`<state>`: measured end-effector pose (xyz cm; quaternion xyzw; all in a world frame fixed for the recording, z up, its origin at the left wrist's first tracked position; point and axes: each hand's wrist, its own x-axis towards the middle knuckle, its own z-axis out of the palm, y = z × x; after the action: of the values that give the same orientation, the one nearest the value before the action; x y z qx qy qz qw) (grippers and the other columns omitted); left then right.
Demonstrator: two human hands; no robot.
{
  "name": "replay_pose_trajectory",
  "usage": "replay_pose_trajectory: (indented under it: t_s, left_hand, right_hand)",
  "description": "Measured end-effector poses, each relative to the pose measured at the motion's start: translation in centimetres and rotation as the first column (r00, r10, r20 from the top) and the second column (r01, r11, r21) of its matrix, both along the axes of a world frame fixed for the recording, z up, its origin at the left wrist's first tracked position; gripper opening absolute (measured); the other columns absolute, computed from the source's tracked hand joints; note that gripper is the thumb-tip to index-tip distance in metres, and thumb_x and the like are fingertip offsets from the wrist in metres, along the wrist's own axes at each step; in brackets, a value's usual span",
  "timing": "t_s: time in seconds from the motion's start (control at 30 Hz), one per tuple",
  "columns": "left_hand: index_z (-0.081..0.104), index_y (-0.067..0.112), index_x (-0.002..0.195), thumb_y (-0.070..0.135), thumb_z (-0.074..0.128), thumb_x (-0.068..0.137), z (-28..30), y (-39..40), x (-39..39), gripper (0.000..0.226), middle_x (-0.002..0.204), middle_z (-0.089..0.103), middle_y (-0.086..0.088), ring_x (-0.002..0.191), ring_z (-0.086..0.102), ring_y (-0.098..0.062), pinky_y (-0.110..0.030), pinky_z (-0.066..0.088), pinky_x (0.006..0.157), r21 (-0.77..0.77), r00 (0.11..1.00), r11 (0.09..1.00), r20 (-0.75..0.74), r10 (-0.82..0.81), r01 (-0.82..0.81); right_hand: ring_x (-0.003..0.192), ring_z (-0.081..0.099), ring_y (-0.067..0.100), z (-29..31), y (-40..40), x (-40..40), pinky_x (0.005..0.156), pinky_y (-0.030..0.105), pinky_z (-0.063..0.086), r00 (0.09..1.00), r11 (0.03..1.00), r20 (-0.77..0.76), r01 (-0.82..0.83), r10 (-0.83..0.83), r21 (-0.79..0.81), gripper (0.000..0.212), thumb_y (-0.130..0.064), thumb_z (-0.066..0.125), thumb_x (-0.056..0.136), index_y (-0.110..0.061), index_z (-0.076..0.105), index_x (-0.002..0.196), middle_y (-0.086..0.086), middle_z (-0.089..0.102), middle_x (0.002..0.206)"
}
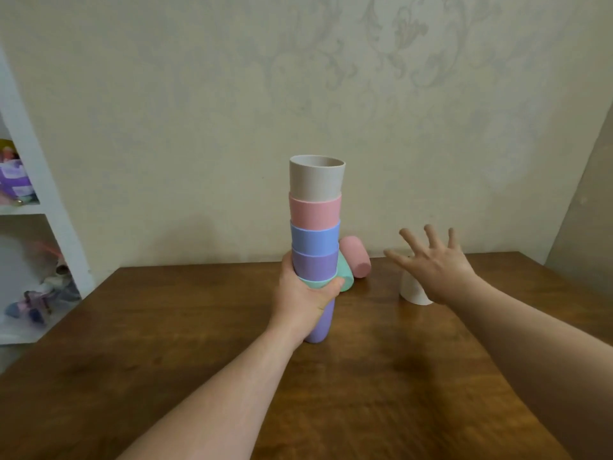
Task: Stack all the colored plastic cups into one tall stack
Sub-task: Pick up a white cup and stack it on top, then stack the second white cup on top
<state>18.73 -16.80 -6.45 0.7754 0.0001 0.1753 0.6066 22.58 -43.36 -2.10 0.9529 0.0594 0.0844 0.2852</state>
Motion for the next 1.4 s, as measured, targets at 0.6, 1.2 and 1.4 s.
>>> replay_pose_trajectory:
  t_s: [0.6, 1.2, 1.4]
  left_hand:
    - [0.055, 0.040, 0.121, 0.033, 0.102, 0.064, 0.0, -0.4, 0.9, 0.074, 0.116, 0.074, 0.012, 0.103, 0.072, -0.017, -0.030, 0.052, 0.087, 0.001, 1.000, 1.000, -0.003, -0.002, 0.002]
    - [0.056, 0.037, 0.114, 0.029, 0.100, 0.067, 0.9, 2.3, -7.5, 0.065, 0.101, 0.069, 0.018, 0.093, 0.071, -0.017, -0.029, 0.051, 0.083, 0.019, 0.995, 0.998, -0.076, 0.067, -0.066]
    - [0.050, 0.037, 0.125, 0.035, 0.098, 0.071, 1.4, 3.0, -9.1, 0.071, 0.119, 0.070, 0.011, 0.100, 0.070, -0.012, -0.029, 0.057, 0.087, 0.066, 0.996, 0.997, -0.085, 0.042, -0.036]
  right_hand:
    - [0.108, 0.067, 0.037, -1.9, 0.4, -2.1, 0.082, 0.046, 0.055, 0.982, 0.951, 0.034, 0.169, -0.184, 0.258, 0.065, -0.045, 0.073, 0.087, -0.024, 0.040, 0.140, 0.002, 0.054, 0.133]
    - [0.094, 0.073, 0.008, 1.9, 7.2, -10.3, 0.082, 0.038, 0.064, 0.993, -0.183, 0.028, -0.049, -0.116, 0.982, 0.076, -0.057, 0.090, 0.058, -0.027, 0.062, 0.121, -0.006, 0.074, 0.111]
    - [0.100, 0.068, 0.014, 16.4, 13.0, -11.7, 0.068, 0.026, 0.053, 0.916, -0.481, 0.399, -0.367, -0.040, 0.796, 0.064, -0.029, 0.084, 0.084, -0.025, 0.047, 0.135, -0.004, 0.065, 0.117]
